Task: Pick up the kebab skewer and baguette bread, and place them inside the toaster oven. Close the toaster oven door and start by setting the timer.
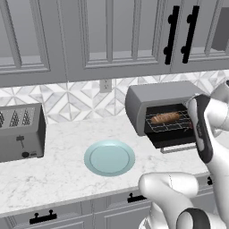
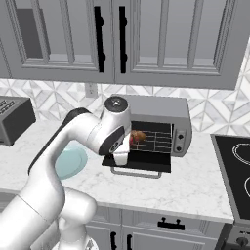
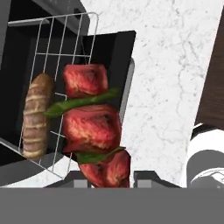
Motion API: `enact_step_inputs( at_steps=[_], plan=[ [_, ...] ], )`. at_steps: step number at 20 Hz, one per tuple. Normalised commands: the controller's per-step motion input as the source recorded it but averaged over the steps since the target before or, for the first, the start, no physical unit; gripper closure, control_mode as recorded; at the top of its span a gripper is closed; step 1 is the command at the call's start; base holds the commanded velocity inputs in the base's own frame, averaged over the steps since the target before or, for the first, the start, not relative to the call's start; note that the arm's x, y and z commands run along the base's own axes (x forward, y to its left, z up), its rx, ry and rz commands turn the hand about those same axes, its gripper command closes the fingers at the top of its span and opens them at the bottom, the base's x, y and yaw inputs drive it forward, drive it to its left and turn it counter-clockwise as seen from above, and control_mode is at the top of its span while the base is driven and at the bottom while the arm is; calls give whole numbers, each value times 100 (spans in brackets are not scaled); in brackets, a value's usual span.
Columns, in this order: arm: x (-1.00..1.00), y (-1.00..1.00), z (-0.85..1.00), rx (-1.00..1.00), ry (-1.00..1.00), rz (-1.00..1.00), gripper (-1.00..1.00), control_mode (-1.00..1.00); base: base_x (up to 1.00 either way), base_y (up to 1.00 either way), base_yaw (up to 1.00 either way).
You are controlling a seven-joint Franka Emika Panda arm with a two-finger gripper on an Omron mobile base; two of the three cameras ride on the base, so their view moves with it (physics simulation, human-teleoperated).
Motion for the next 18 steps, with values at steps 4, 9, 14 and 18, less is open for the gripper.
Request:
enact_step_inputs(
  at_steps=[4,9,14,18],
  plan=[
    [38,-40,9,14,-10,-4,100,-100,0,0,0],
    [47,-22,0,2,0,0,100,-100,0,0,0],
    [62,-16,-15,0,0,0,100,-100,0,0,0],
    [46,-12,-34,0,-1,0,100,-100,0,0,0]
  ],
)
